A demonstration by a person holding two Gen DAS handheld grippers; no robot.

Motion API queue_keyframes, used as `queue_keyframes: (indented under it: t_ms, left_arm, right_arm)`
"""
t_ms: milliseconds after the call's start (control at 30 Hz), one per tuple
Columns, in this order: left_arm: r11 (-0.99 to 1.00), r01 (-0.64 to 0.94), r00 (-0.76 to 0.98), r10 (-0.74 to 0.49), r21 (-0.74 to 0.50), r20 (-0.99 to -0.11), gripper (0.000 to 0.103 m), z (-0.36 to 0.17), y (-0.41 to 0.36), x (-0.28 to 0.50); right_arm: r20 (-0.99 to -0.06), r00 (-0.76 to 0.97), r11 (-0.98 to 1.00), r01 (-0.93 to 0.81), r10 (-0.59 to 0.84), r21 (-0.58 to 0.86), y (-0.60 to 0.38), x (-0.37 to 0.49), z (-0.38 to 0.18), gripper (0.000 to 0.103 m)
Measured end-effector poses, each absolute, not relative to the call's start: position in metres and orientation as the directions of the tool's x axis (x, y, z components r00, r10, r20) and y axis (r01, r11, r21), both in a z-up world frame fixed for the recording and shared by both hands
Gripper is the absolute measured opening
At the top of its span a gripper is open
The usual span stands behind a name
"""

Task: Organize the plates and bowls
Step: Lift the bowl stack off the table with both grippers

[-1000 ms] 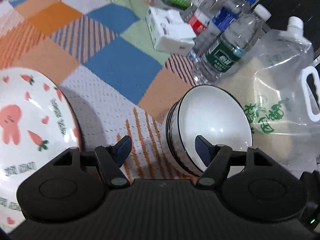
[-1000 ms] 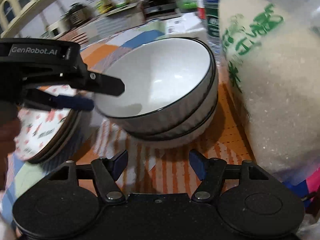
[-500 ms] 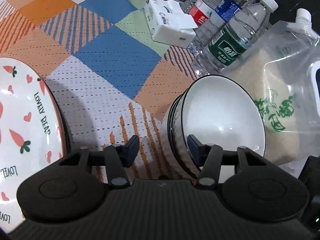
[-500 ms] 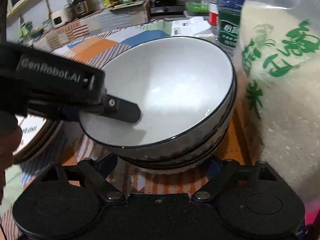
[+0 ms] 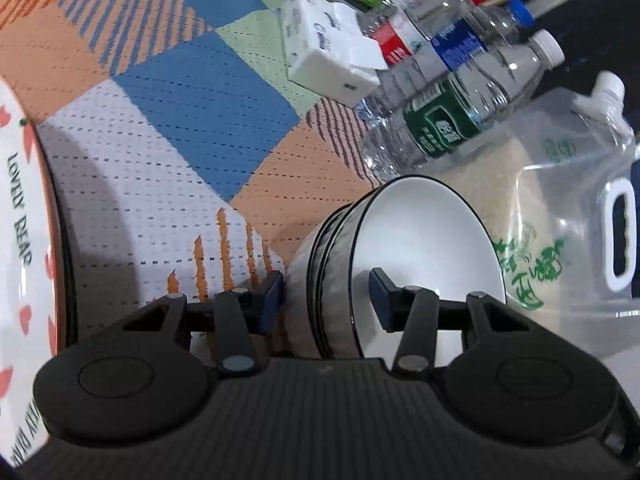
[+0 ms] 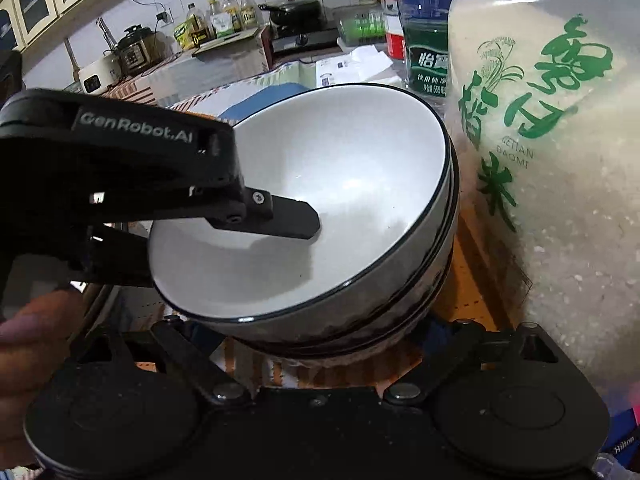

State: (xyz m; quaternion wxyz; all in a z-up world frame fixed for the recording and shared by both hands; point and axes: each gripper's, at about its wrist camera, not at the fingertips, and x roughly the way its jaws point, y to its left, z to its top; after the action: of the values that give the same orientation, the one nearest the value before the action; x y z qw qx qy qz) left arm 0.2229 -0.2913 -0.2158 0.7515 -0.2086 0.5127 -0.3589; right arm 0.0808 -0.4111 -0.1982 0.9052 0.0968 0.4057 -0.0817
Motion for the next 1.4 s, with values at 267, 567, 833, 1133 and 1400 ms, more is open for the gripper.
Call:
queue_keyframes:
  t_ms: [267,567,833,1133,1400]
  left_arm:
    - [0.677,0.43,0.207,-0.718,-0.597,-0.665,0.046,-0.203,-0.298,0.216]
    - [0.687,0.438,0.224,-0.707,-0.579,-0.67,0.045,-0.2,-0.291,0.213]
    - [0.699,0.405,0.222,-0.701,-0.59,-0.678,0.043,-0.205,-0.269,0.22]
    - [0.712,0.399,0.267,-0.693,-0.578,-0.669,0.039,-0.203,-0.271,0.228]
    - [0.686,0.405,0.233,-0.717,-0.605,-0.657,0.04,-0.205,-0.271,0.235]
  right_arm:
    - [-0.731,0.675,0.975,0.215,-0.104,0.059,-0.405,0.074,-0.199,0.091]
    - [-0.728,0.675,0.981,0.193,-0.116,0.023,-0.4,0.071,-0.199,0.087]
    - [-0.753,0.657,0.999,0.046,-0.042,-0.017,-0.391,0.084,-0.201,0.086]
    - [-0.773,0.634,0.998,-0.012,-0.039,-0.06,-0.393,0.096,-0.202,0.092]
    - [-0.735,0.678,0.999,-0.035,-0.002,-0.035,-0.396,0.101,-0.208,0.098]
